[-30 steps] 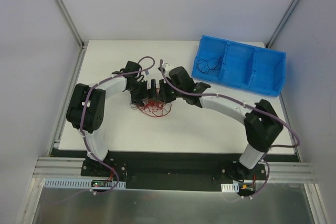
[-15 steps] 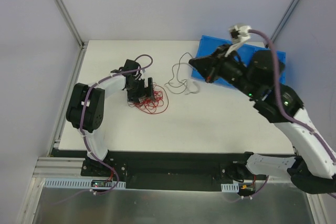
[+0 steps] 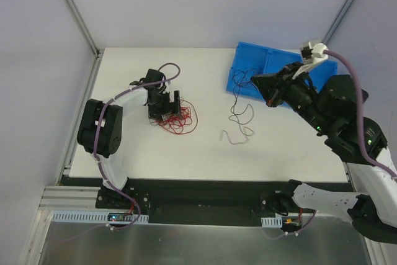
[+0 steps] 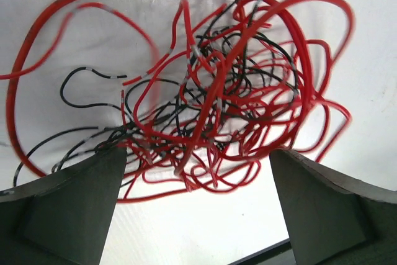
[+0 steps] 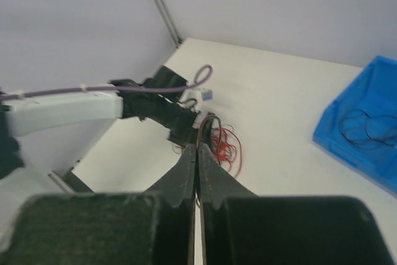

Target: Untangle the cables

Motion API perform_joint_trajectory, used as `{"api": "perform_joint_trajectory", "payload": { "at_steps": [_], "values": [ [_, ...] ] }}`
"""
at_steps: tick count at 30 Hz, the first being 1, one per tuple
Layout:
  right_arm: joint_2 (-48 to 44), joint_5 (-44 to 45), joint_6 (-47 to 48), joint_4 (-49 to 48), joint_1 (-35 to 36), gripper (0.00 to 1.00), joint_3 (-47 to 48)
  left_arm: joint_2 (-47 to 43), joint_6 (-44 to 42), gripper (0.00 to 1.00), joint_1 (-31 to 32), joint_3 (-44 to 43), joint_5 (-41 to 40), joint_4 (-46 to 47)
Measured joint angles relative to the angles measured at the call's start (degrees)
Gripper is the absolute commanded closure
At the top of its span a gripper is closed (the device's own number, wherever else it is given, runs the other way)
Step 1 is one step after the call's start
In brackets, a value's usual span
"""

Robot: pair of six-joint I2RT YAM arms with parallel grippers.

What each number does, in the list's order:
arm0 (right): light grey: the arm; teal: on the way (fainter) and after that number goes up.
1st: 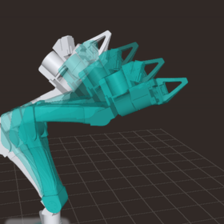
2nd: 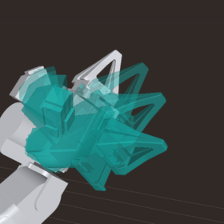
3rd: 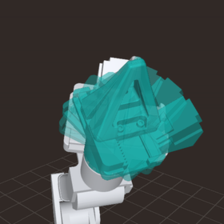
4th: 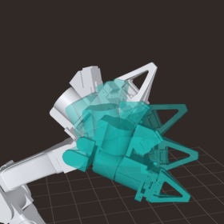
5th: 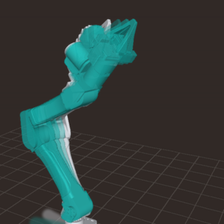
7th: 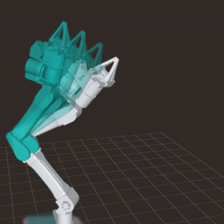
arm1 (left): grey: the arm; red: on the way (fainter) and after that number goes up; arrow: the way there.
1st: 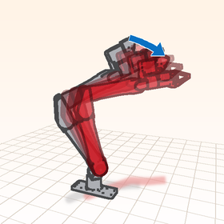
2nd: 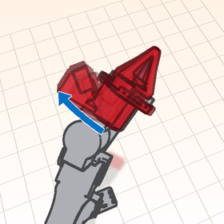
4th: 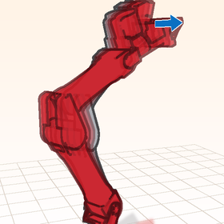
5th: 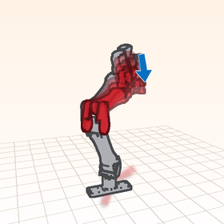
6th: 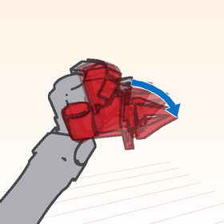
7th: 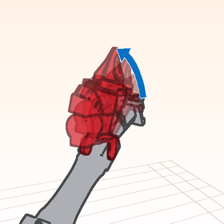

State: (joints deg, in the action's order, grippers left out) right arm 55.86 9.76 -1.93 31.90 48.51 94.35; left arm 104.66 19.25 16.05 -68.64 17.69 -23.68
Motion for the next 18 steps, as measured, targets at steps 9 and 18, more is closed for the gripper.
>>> {"api": "perform_joint_trajectory", "payload": {
  "at_steps": [9, 18],
  "values": [
    [6.91, 0.33, 2.67, -0.44, -8.85, 1.00, -4.72, -16.39, -4.39, 0.01, -0.02, 0.68, 0.11, -1.01],
    [24.79, -9.51, 1.01, -3.80, -25.59, 1.00, 3.39, -32.28, -5.31, 0.01, -0.02, 4.87, 1.84, 0.15]
  ]
}}
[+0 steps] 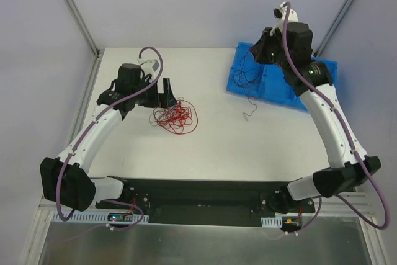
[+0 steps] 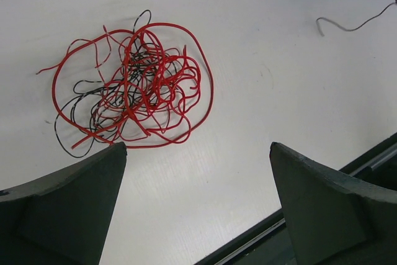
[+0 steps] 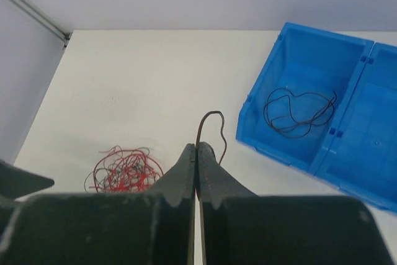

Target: Untangle the cables

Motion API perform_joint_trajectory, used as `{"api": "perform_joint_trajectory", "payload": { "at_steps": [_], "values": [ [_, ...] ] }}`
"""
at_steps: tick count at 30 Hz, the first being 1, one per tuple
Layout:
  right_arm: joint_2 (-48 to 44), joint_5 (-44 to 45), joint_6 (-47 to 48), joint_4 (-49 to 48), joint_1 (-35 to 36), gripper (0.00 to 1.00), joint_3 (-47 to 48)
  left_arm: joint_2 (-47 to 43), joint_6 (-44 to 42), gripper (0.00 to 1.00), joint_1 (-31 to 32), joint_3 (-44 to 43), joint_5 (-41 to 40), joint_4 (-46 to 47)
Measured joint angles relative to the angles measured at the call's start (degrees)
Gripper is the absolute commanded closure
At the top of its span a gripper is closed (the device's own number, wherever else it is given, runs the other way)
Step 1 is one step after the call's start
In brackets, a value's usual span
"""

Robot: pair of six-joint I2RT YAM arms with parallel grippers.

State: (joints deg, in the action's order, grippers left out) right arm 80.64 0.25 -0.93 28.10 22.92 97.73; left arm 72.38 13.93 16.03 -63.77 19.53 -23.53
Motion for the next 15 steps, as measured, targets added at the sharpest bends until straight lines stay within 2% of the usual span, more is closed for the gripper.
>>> {"api": "perform_joint_trajectory", "payload": {
  "at_steps": [4, 11, 15],
  "values": [
    [5.51, -2.19, -0.09, -0.17, -3.61, 1.00, 6.23, -0.07, 0.15, 0.01, 0.00, 0.63, 3.02, 0.26],
    [9.97, -3.06, 0.09, -0.98, -8.28, 1.00, 15.63, -1.60, 0.57, 0.01, 0.00, 1.38, 6.05, 0.59],
    [12.70, -2.62, 1.18, -2.36, -8.92, 1.00, 17.94, -2.21, 0.61, 0.01, 0.00, 1.38, 6.71, 0.96]
  ]
}}
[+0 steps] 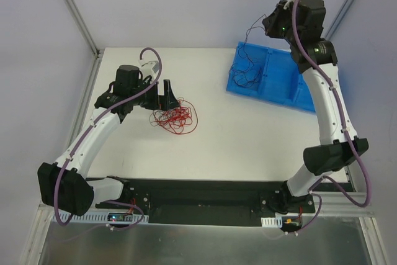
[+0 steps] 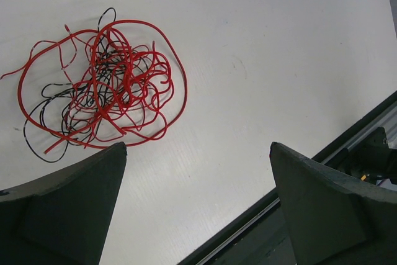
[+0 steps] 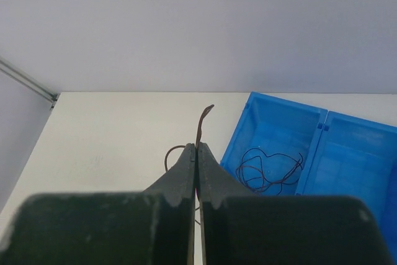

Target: Untangle the cables

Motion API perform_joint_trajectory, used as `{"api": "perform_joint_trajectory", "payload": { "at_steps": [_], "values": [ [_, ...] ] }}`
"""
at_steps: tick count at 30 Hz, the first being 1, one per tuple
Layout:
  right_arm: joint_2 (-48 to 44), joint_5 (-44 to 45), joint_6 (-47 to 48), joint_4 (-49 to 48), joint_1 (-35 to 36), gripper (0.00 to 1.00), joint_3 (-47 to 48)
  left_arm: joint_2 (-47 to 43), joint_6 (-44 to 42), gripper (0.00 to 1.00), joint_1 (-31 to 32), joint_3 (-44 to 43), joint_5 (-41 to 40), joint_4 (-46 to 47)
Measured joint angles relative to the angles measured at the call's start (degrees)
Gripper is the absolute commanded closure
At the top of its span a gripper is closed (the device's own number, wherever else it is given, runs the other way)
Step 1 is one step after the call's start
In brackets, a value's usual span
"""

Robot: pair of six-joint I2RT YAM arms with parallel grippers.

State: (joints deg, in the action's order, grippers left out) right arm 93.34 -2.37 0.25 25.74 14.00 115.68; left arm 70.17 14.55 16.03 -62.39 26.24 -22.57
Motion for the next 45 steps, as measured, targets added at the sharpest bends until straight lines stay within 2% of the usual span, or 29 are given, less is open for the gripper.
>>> {"api": "perform_joint_trajectory", "payload": {
  "at_steps": [10, 22, 28, 32, 36, 40, 41, 45],
  "values": [
    [11.87, 0.57, 2.58, -0.70, -0.52, 1.00, 2.47, 0.00, -0.02, 0.01, 0.00, 0.33, 0.17, 0.44],
    [14.40, 3.58, 5.31, -4.04, -1.73, 1.00, 2.80, 0.00, -0.31, 0.01, 0.00, 0.59, -2.25, 0.55],
    [22.86, 5.20, 7.08, -3.58, -2.49, 1.00, 12.90, 0.07, -0.50, 0.01, 0.00, 0.94, -3.48, 0.79],
    [24.83, 5.20, 7.52, -3.43, -3.52, 1.00, 14.23, 0.11, -0.50, 0.01, 0.00, 1.14, -3.96, 0.83],
    [24.87, 4.68, 7.13, -4.20, -4.22, 1.00, 12.57, 0.39, -0.50, 0.01, 0.00, 1.18, -4.07, 0.81],
    [22.12, 3.02, 5.31, -7.19, -4.24, 1.00, 1.57, 0.39, -0.57, 0.01, 0.00, 1.20, -4.24, 0.83],
    [21.99, 2.58, 4.85, -7.15, -4.09, 0.98, -1.03, 0.39, -0.61, 0.01, 0.00, 1.20, -4.28, 0.83],
    [24.90, 1.57, 3.85, -3.15, -3.32, 0.65, -3.72, 0.07, -0.70, 0.01, 0.00, 1.20, -4.28, 0.83]
  ]
}}
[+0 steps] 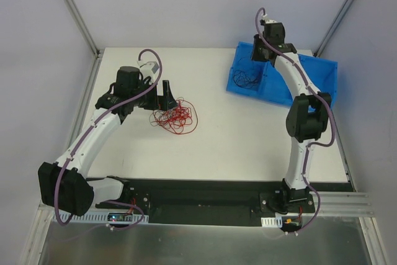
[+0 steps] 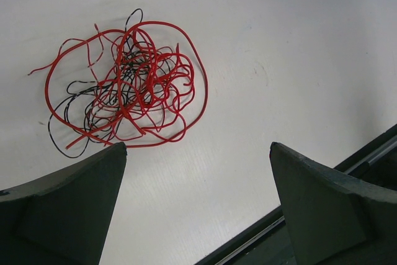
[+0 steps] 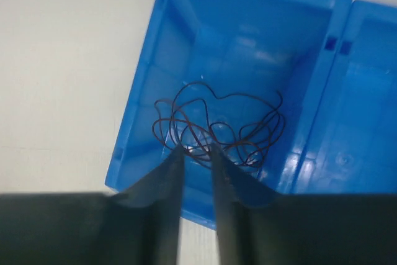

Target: Untangle the cables

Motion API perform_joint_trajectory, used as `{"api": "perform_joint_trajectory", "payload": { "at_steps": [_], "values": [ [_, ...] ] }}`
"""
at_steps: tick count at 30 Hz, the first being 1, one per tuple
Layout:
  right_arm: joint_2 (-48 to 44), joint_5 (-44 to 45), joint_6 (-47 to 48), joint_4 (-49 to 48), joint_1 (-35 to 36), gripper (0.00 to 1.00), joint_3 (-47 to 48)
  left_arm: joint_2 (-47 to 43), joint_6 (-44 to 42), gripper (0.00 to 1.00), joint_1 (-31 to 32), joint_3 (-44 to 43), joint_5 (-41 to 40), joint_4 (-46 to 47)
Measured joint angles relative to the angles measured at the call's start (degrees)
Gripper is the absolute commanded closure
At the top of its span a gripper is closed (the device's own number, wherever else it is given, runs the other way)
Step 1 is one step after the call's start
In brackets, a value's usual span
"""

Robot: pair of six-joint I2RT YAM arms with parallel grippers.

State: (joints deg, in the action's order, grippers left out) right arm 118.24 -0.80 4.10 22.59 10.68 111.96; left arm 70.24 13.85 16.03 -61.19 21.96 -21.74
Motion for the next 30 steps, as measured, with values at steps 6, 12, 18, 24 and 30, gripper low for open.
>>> {"api": "perform_joint_trajectory", "payload": {
  "at_steps": [6, 12, 18, 24, 30],
  "values": [
    [8.52, 2.32, 0.33, 11.89, 0.61, 0.37, 11.89, -1.14, -0.02, 0.01, 0.00, 0.00, 0.09, 0.00],
    [0.81, 3.67, -1.25, 14.95, 0.90, 0.36, 0.37, -1.22, -0.28, 0.01, -0.04, 0.00, -0.02, -0.02],
    [-18.34, -1.33, -5.70, 5.86, 9.66, 0.39, -30.01, 0.24, 0.02, 0.06, -0.76, 0.00, -1.49, 0.00],
    [-19.63, -7.28, -10.19, -8.13, 26.36, 0.46, -38.64, 3.58, 3.30, 0.08, -0.76, 2.29, -1.03, 0.28],
    [-11.50, -8.92, -8.70, -14.36, 28.50, 0.49, -35.87, 3.52, 6.27, 0.01, -0.76, 8.17, -1.70, 0.33]
  ]
}}
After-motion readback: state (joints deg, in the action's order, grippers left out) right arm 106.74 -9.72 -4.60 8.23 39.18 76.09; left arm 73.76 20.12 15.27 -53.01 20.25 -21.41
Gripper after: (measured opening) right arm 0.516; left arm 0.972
